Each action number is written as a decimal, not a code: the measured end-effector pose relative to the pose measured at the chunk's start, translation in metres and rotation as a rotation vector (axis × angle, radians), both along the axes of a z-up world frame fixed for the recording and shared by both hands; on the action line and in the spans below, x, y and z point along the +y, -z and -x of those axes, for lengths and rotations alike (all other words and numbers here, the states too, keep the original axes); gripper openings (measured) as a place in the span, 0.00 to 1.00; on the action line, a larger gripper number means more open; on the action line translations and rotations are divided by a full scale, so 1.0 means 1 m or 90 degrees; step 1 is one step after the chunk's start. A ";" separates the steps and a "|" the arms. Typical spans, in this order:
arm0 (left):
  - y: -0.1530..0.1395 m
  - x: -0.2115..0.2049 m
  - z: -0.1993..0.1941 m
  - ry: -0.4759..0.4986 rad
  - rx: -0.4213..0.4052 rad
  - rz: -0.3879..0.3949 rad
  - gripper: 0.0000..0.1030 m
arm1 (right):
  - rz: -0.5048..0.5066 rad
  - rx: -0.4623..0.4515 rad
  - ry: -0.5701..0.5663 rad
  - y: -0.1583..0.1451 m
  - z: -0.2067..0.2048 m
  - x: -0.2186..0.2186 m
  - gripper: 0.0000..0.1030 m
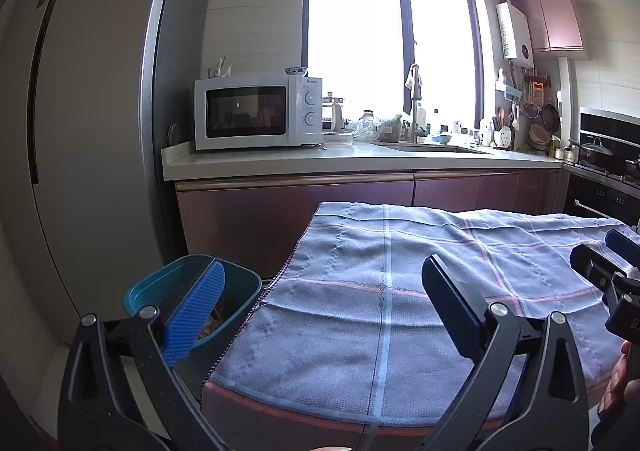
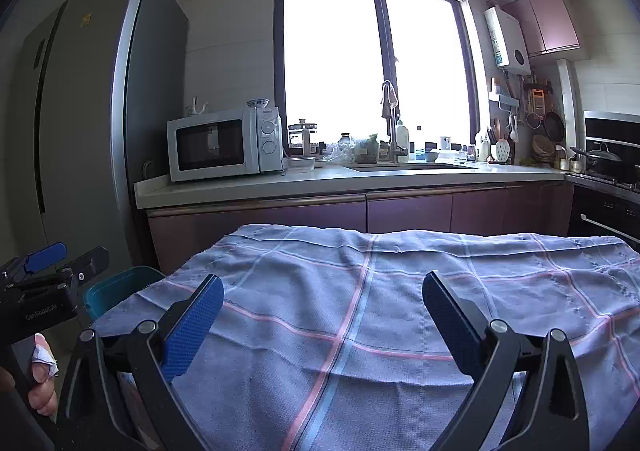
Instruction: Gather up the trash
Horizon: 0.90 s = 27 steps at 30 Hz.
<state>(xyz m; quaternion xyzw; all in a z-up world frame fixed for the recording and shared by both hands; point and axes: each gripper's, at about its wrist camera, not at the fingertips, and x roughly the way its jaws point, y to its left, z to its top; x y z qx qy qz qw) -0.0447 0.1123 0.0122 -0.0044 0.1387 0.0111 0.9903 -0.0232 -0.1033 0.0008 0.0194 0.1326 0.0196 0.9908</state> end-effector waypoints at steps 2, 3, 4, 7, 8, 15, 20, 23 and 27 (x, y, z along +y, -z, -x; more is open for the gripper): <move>0.000 -0.002 0.000 0.002 0.000 -0.001 0.94 | -0.001 -0.001 0.000 0.000 -0.001 -0.002 0.93; 0.001 -0.002 0.000 0.003 0.000 -0.001 0.94 | -0.001 0.000 0.001 0.000 -0.001 -0.002 0.93; 0.001 -0.002 -0.001 0.004 0.000 -0.001 0.94 | -0.001 0.000 0.002 0.000 -0.001 -0.002 0.93; 0.000 -0.003 -0.002 0.005 0.000 -0.001 0.94 | -0.002 0.000 0.002 -0.001 -0.001 -0.003 0.93; 0.000 -0.003 -0.002 0.005 0.000 -0.001 0.94 | -0.003 0.000 0.003 -0.001 -0.001 -0.004 0.93; -0.001 -0.005 -0.002 0.008 0.001 -0.003 0.94 | -0.006 0.003 0.006 0.000 -0.002 -0.006 0.93; -0.001 -0.005 -0.005 0.012 0.004 0.000 0.94 | -0.006 0.004 0.007 0.001 -0.002 -0.007 0.93; 0.000 -0.005 -0.007 0.015 0.005 0.001 0.94 | -0.006 0.004 0.006 0.001 -0.002 -0.007 0.93; 0.002 -0.005 -0.008 0.017 0.005 0.002 0.94 | -0.006 0.003 0.008 0.001 -0.002 -0.007 0.93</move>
